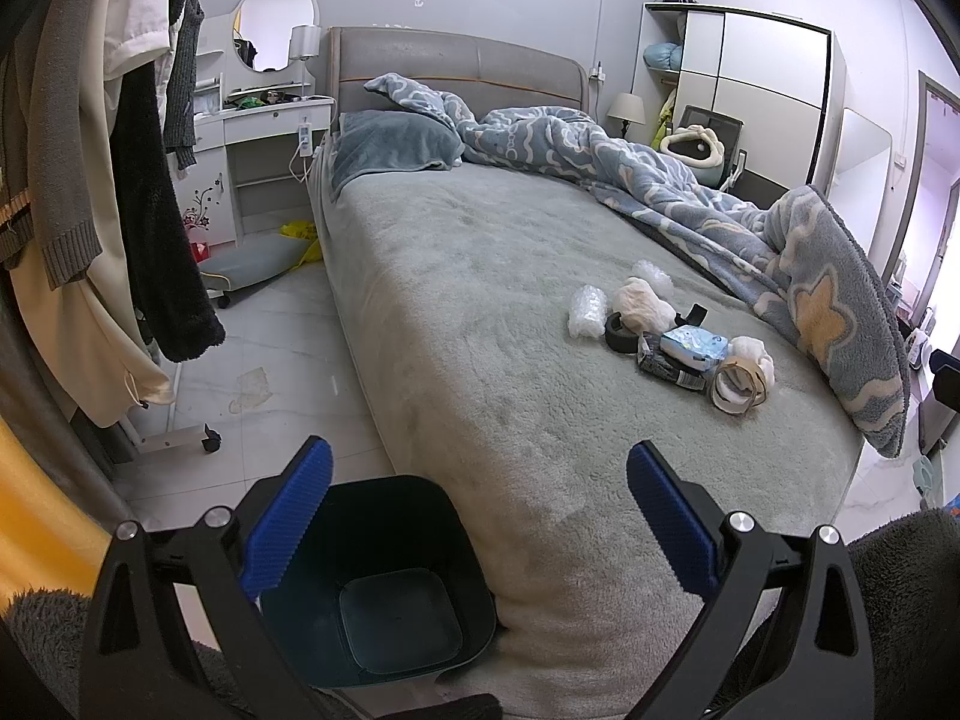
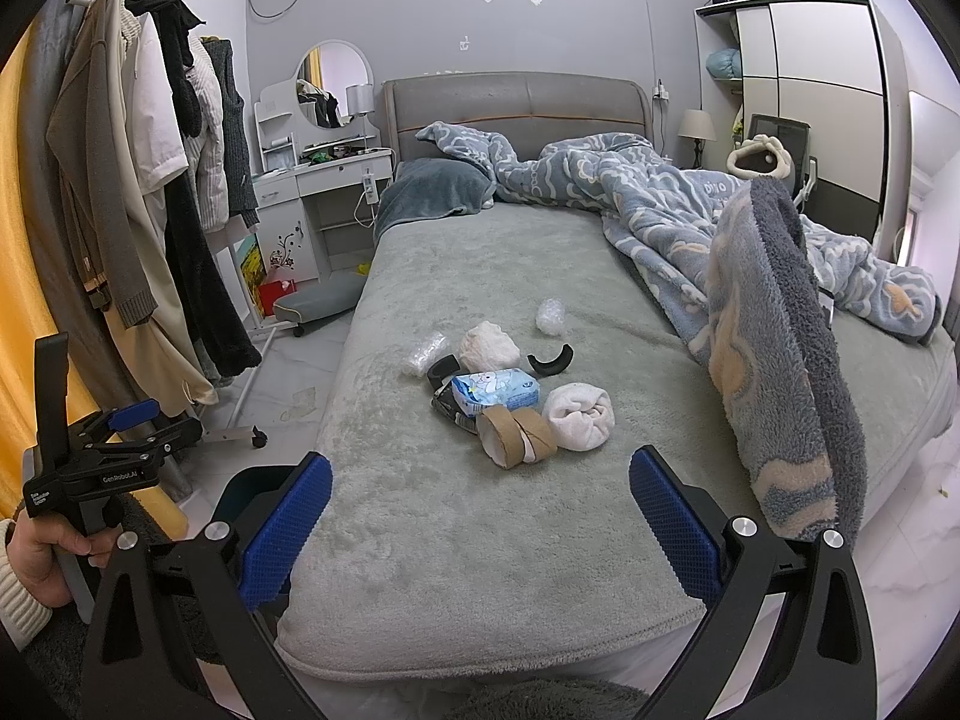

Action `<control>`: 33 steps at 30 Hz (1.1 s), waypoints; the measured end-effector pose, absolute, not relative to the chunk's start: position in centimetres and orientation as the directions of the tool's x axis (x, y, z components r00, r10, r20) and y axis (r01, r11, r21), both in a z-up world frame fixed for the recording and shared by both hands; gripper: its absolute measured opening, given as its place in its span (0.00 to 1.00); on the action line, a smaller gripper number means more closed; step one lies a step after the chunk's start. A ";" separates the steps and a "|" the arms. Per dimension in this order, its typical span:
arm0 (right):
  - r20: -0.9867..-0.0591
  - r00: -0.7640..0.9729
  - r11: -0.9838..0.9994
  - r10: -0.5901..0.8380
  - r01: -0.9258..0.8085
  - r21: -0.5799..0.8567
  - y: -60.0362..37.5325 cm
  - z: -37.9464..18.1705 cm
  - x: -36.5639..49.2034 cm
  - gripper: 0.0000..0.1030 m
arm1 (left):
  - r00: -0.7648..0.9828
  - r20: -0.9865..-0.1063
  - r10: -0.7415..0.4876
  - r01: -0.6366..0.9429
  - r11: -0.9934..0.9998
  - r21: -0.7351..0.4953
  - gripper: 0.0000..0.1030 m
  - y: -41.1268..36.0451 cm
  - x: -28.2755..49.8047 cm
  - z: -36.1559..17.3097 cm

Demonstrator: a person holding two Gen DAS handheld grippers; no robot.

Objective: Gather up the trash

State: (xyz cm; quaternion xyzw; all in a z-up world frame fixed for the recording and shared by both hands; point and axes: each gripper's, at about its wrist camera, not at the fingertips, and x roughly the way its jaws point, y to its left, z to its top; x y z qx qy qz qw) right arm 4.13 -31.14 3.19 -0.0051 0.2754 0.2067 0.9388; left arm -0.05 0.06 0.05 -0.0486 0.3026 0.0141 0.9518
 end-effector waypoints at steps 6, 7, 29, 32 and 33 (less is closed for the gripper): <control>-0.522 0.769 0.921 0.369 -0.378 0.095 -31.2 3.2 4.2 0.98 | 0.815 -0.580 -0.006 -0.055 0.995 -0.087 0.97 0.1 -0.1 0.1; -0.529 0.772 0.928 0.351 -0.363 0.087 -31.2 3.3 4.3 0.98 | 0.813 -0.582 -0.009 -0.054 0.994 -0.090 0.97 0.0 0.0 0.3; -0.572 0.721 0.905 0.392 -0.415 0.097 -27.5 2.1 15.5 0.97 | 0.786 -0.599 -0.155 0.121 0.988 -0.097 0.92 0.6 6.5 -0.6; -0.590 0.706 0.896 0.392 -0.439 0.069 -26.8 1.4 17.7 0.97 | 0.782 -0.600 -0.168 0.157 0.985 -0.072 0.88 0.3 7.9 -0.7; -0.593 0.702 0.893 0.395 -0.444 0.068 -26.6 1.2 18.2 0.97 | 0.779 -0.603 -0.171 0.167 0.984 -0.064 0.88 0.1 8.4 -0.8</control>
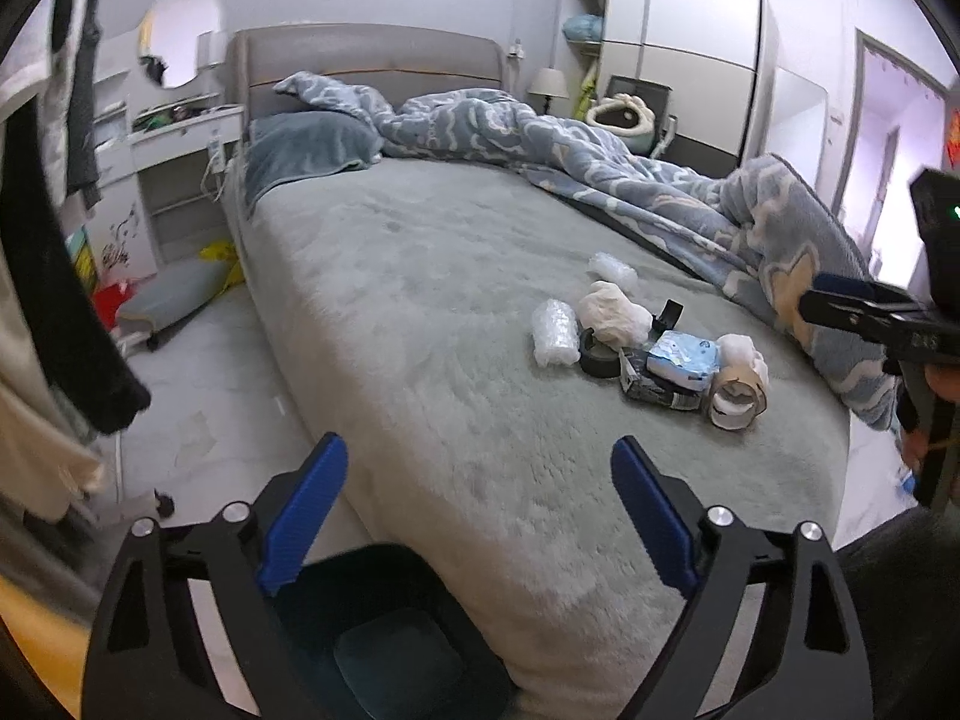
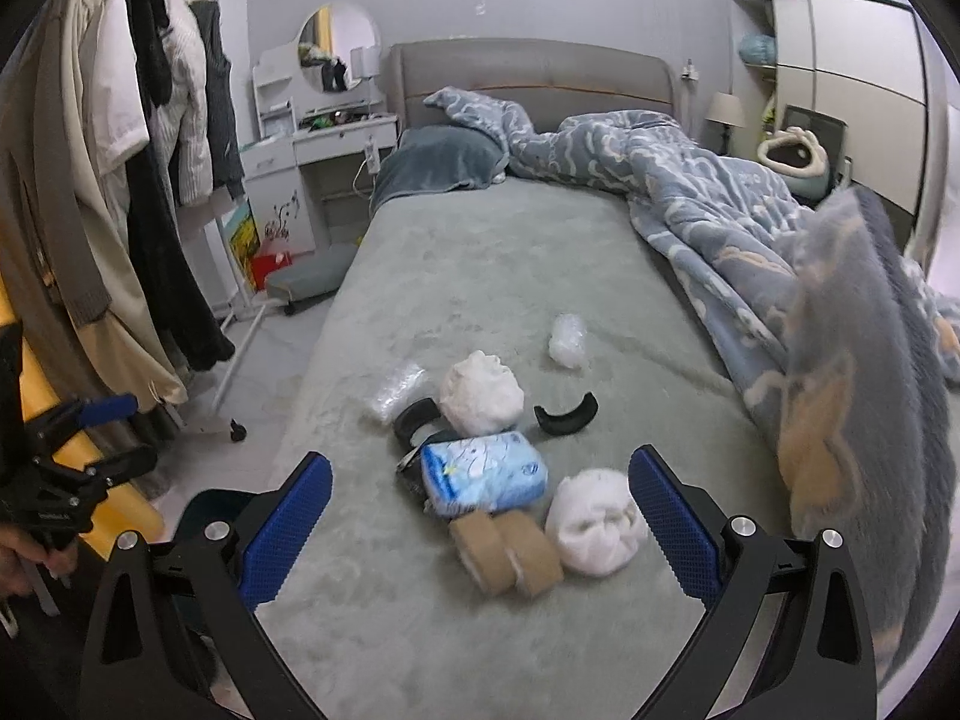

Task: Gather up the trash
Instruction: 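Reach the right tool to the clear bubble-wrap roll and grasp it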

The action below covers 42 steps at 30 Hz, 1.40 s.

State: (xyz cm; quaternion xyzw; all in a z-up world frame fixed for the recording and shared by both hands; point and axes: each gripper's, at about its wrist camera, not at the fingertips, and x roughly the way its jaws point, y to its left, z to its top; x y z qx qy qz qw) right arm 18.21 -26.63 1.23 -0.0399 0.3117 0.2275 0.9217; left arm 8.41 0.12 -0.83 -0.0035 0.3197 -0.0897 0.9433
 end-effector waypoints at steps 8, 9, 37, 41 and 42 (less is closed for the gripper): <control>-0.633 0.664 0.880 0.399 -0.471 0.062 -25.2 -0.2 23.7 0.95 | 0.732 -0.644 -0.221 0.228 0.971 -0.075 0.82 -0.4 11.8 -2.3; -0.636 0.659 0.879 0.403 -0.472 0.068 -25.1 -0.4 24.4 0.93 | 0.721 -0.652 -0.233 0.232 0.969 -0.090 0.82 -0.4 12.2 -2.5; -0.727 0.558 0.889 0.401 -0.429 0.161 -24.3 -2.8 36.7 0.66 | 0.597 -0.720 -0.355 0.245 0.935 -0.257 0.64 -3.0 23.9 -5.6; -0.747 0.557 0.905 0.363 -0.400 0.142 -23.7 -2.9 37.9 0.66 | 0.579 -0.725 -0.373 0.220 0.928 -0.301 0.65 -3.1 25.2 -6.2; -0.751 0.555 0.908 0.357 -0.394 0.141 -23.6 -2.9 38.2 0.66 | 0.573 -0.725 -0.382 0.209 0.923 -0.322 0.65 -3.0 25.5 -6.3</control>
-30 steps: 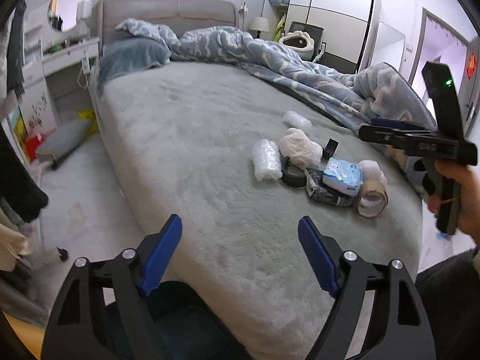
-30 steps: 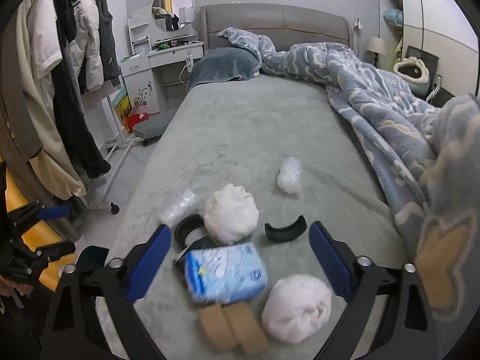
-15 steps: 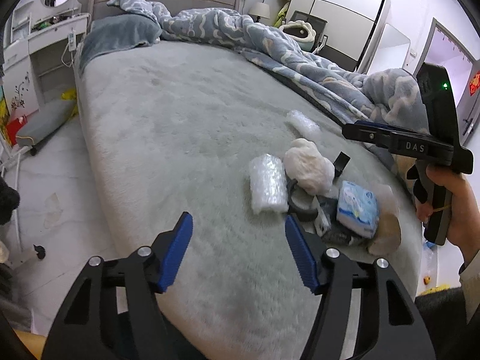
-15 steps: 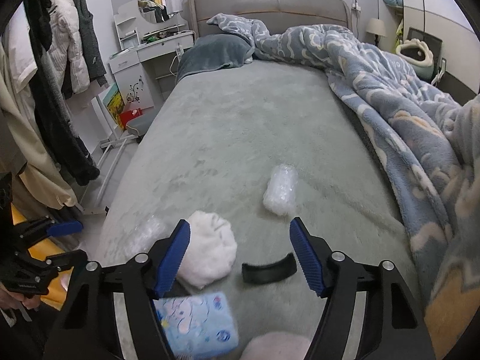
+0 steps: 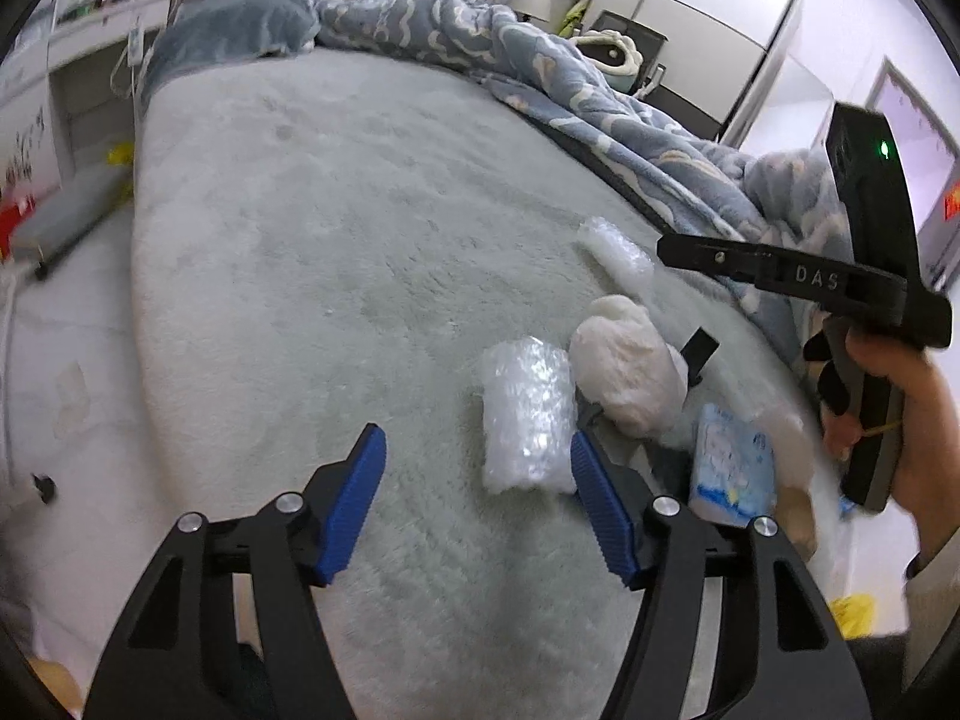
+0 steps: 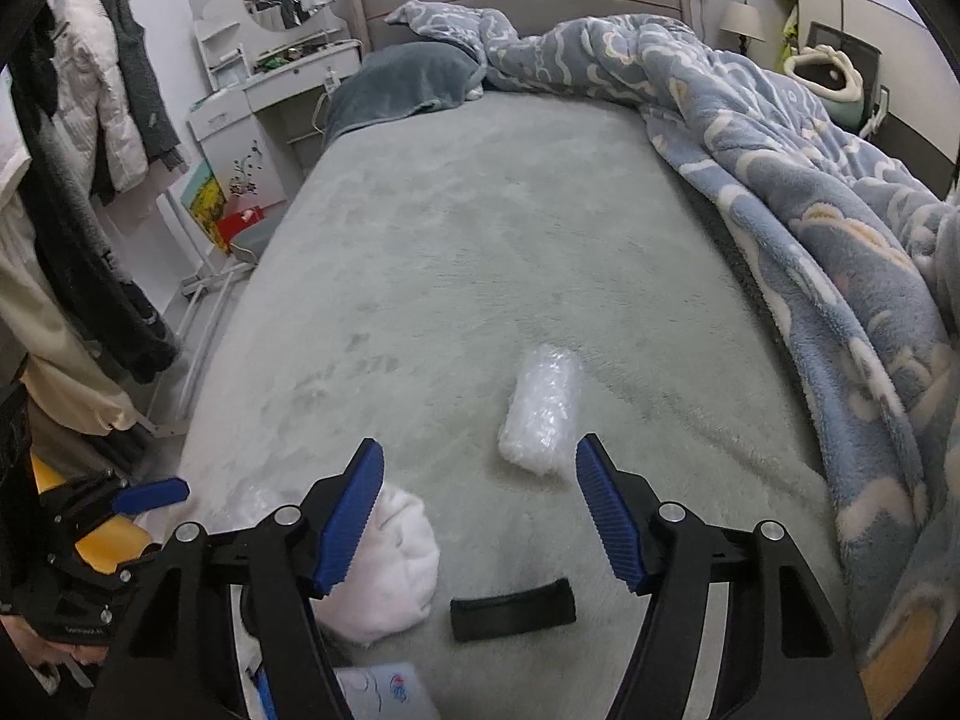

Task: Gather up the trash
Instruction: 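Reach the right tool to the clear bubble-wrap roll and grasp it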

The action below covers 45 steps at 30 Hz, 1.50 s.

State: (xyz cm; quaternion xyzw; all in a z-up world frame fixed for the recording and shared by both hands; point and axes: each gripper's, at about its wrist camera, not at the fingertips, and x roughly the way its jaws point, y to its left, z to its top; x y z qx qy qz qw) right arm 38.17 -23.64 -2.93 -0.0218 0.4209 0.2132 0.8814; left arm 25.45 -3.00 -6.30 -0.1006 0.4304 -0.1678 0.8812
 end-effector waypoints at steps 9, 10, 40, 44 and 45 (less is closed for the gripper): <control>-0.806 0.516 0.938 0.290 -0.321 0.132 -23.3 -5.2 41.2 0.60 | 0.497 -0.716 -0.491 0.140 0.859 -0.492 0.57 -2.5 27.3 -7.5; -0.812 0.514 0.942 0.278 -0.312 0.125 -23.3 -5.4 41.4 0.59 | 0.495 -0.714 -0.495 0.134 0.855 -0.500 0.56 -2.5 27.3 -7.6; -0.762 0.559 0.890 0.327 -0.453 0.050 -15.1 -1.1 37.0 0.34 | 0.601 -0.724 -0.337 0.163 0.939 -0.301 0.33 1.5 23.9 -3.8; -0.770 0.529 0.865 0.358 -0.499 0.059 -12.5 -1.5 35.3 0.34 | 0.592 -0.746 -0.305 0.143 0.951 -0.275 0.33 3.7 22.4 -3.1; -0.767 0.523 0.856 0.372 -0.512 0.066 -11.9 -1.4 34.6 0.34 | 0.587 -0.752 -0.301 0.141 0.952 -0.271 0.33 4.2 21.9 -3.0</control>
